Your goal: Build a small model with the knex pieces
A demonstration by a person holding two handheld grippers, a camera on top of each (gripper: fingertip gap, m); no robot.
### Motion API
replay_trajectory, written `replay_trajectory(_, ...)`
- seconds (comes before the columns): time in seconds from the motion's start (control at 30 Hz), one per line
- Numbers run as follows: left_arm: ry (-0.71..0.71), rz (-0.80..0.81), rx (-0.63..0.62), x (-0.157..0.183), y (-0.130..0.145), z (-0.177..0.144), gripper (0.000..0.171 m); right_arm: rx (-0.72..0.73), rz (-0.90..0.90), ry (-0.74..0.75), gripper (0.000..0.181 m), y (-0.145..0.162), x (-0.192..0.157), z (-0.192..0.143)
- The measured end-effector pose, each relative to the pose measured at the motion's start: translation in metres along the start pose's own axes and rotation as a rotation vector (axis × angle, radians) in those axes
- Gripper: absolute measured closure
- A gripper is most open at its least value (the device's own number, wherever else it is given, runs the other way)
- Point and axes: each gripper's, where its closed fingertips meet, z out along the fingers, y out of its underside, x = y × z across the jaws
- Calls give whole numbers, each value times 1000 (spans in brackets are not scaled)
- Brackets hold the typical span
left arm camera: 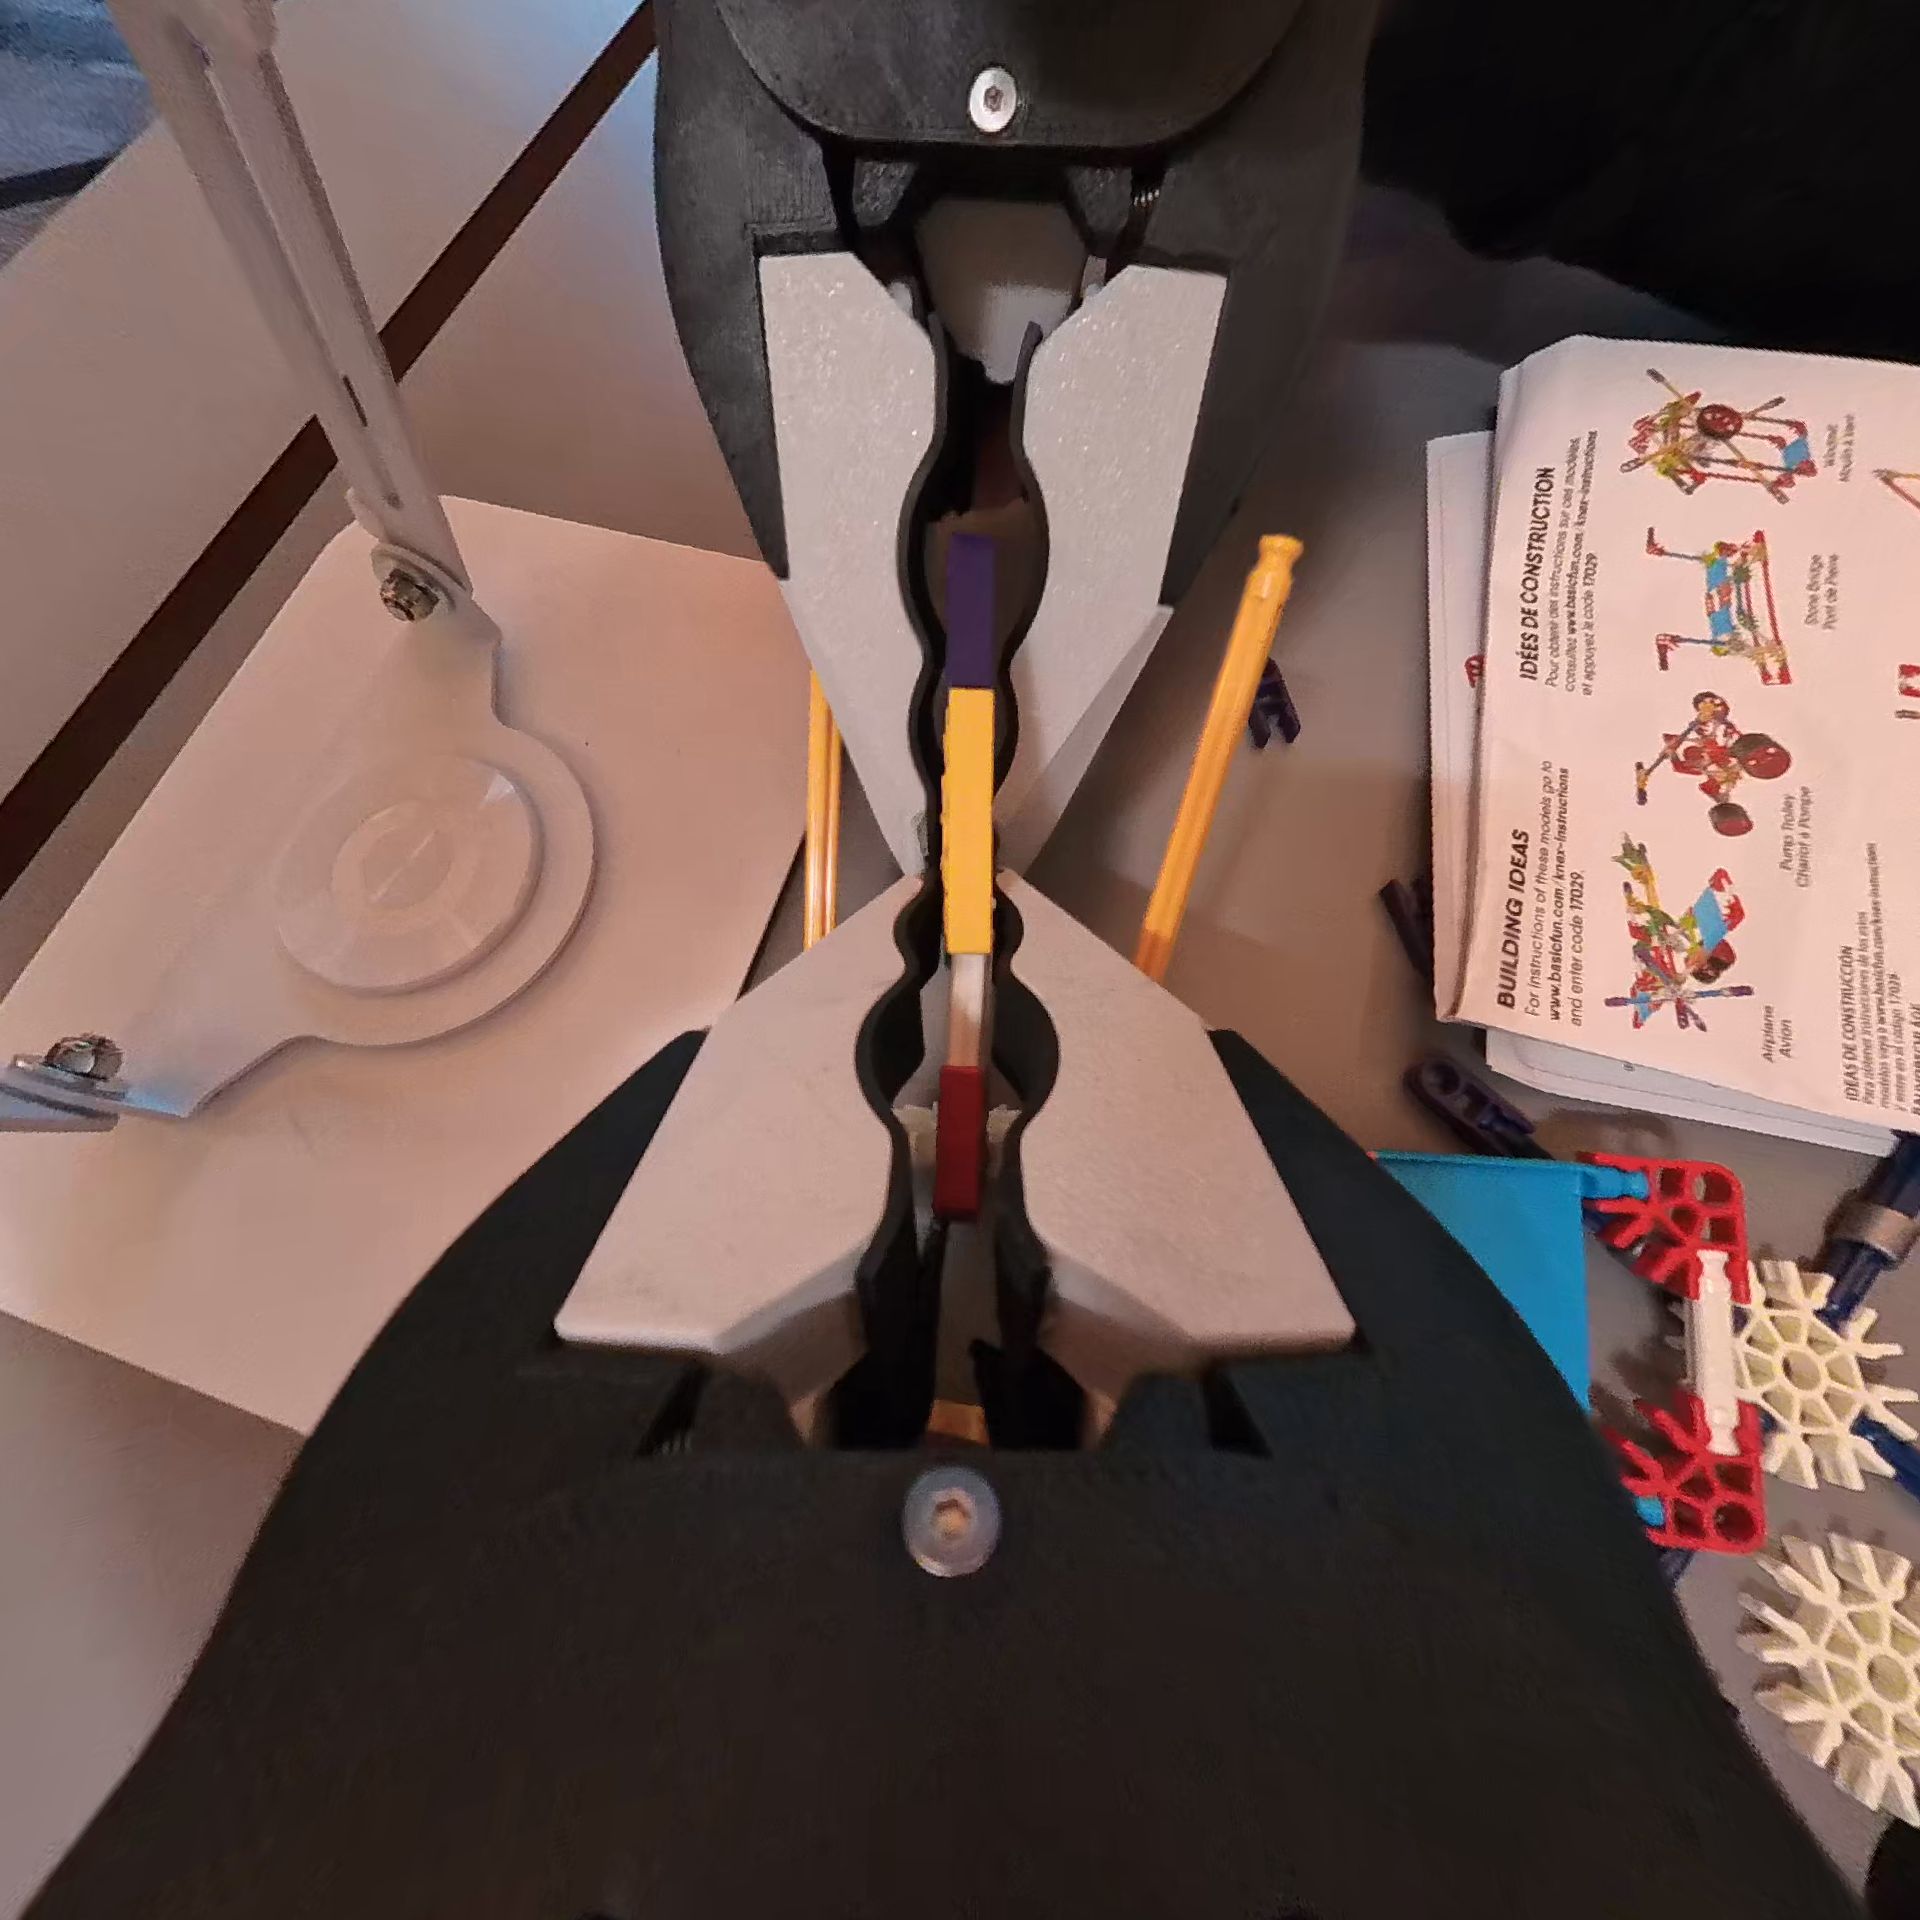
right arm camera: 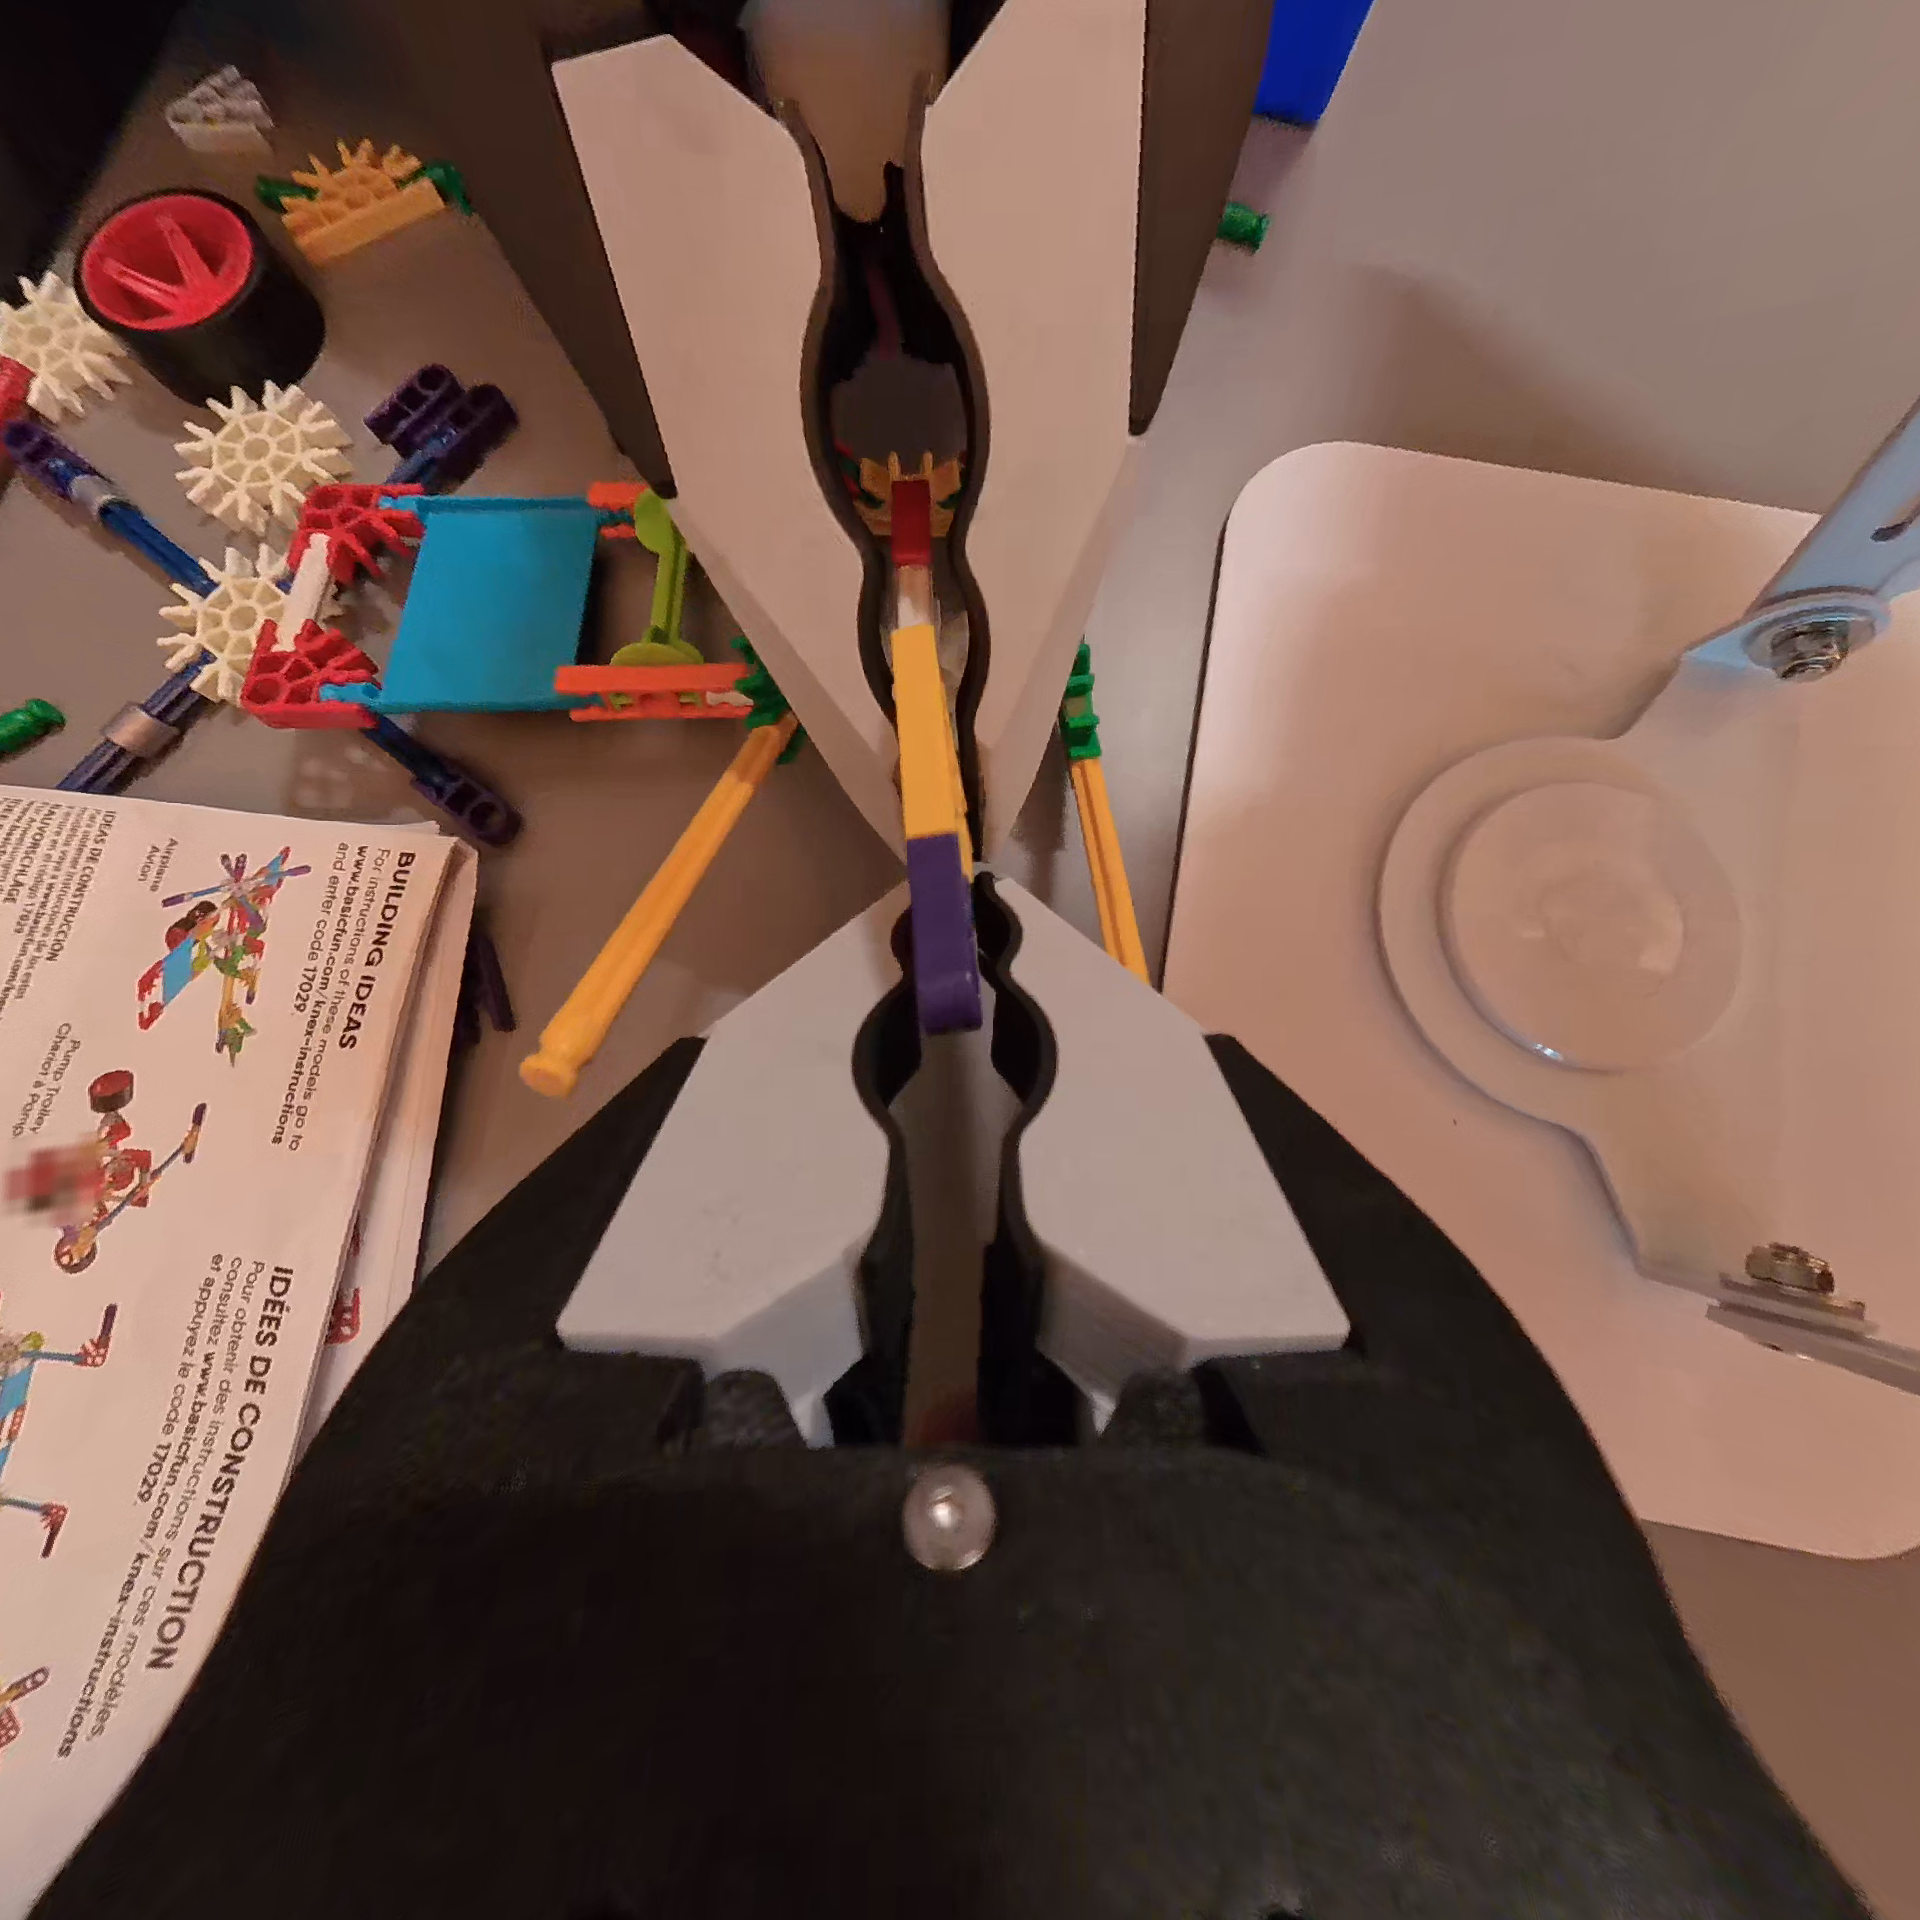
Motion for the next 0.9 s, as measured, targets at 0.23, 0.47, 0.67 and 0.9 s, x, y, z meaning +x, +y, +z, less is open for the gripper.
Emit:
replay_trajectory(0.23,-46,35,-34,0,-1,-5,152,-39,5,-11,178,6,-1,1)
replay_trajectory(0.47,-51,51,4,1,-9,-9,162,-82,-19,-44,177,12,-10,3)
replay_trajectory(0.67,-41,39,15,1,-10,-9,166,-51,-14,-48,178,8,-9,-4)
replay_trajectory(0.9,-52,49,8,0,-9,-7,165,-31,13,-41,178,5,-6,-5)
